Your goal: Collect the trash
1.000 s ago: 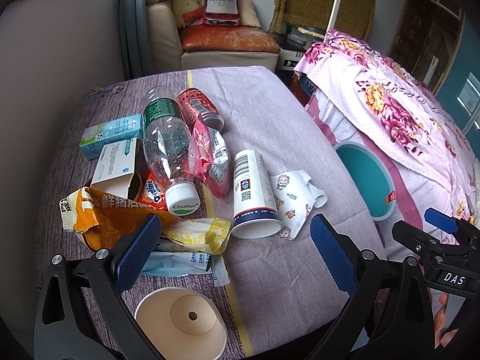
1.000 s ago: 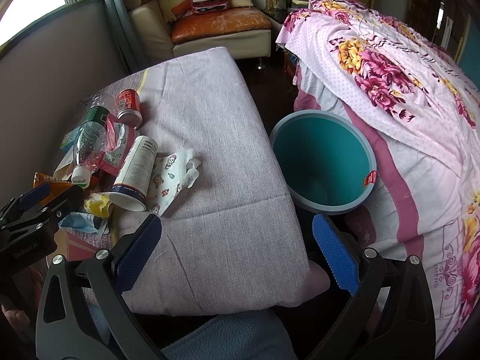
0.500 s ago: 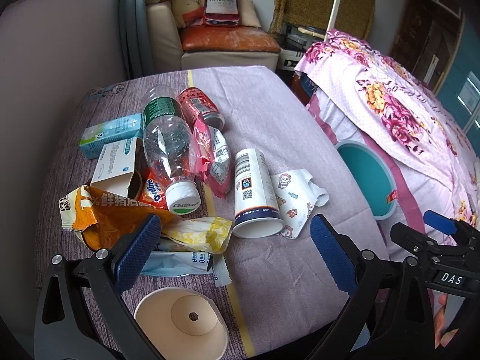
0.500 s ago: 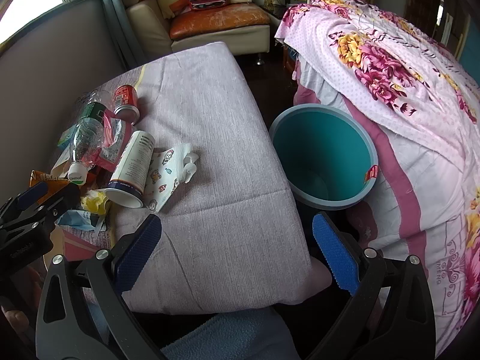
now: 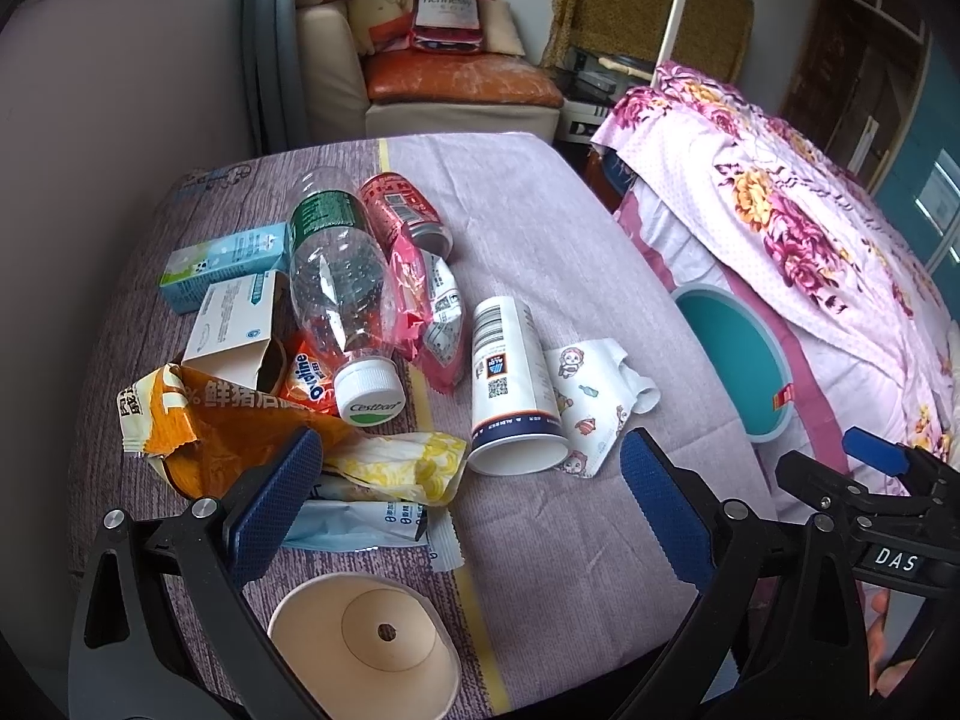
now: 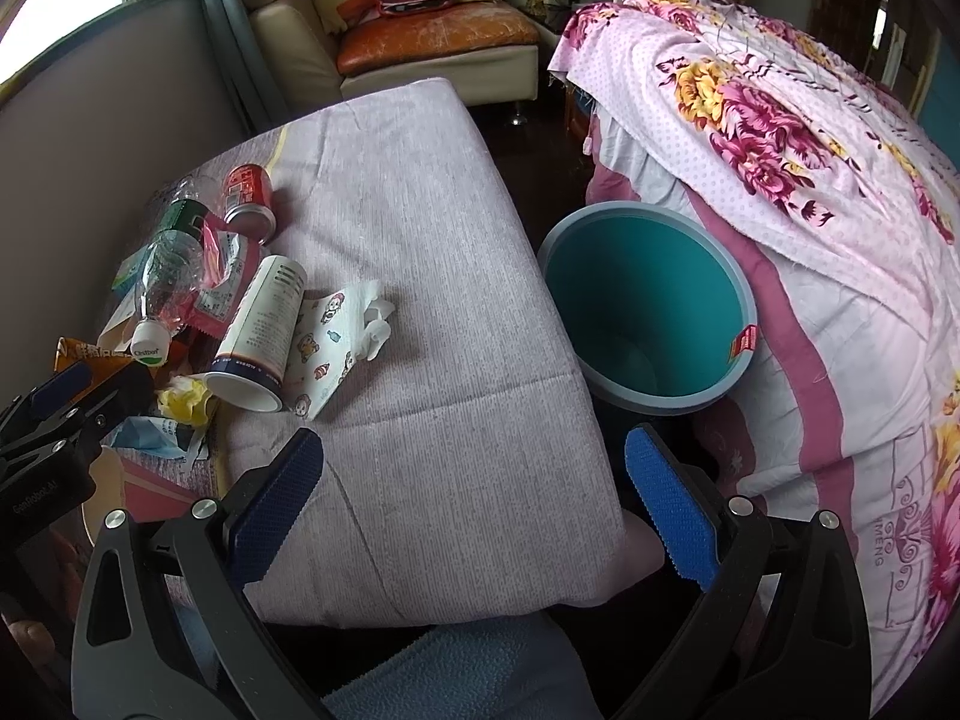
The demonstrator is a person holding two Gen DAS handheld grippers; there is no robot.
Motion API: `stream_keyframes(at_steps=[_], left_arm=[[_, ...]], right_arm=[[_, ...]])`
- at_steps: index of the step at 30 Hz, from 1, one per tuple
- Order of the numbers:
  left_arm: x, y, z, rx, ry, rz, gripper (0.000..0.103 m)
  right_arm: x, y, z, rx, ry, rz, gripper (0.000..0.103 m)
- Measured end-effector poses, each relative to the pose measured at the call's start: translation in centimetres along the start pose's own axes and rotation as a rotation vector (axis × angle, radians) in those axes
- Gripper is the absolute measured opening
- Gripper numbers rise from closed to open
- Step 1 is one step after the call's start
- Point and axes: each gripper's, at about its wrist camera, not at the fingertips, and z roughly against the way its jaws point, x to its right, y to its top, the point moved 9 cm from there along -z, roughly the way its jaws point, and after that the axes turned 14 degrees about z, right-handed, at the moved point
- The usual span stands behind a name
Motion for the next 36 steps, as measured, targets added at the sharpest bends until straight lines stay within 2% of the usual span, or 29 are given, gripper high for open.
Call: stream_keyframes(at_steps=[22,28,32,36], left_arm=[[0.1,0.1,0.2,0.007,-0.011,0.001,0.099],[0.0,0.3,0.5,0.002,-0.031,0.015,0.099],[-0.2,0.8,1.6,0.016,-0.037,-0.004,0.099],[-2.2,1.1,3.7,0.031,-0.049,-0.024,0.099]], right_arm=[[0.0,-0.3,-0.1,-0.001,0.000,0.002,0.097],[-0.8,-0.2,0.1,-0.013,0.025,0.001,0.097],[-1.0,-0.2,0.4,-0.018,0.034,-0.001,0.097],[-1.2,0.1,1.0,-0.009,0.038,0.001,0.097]])
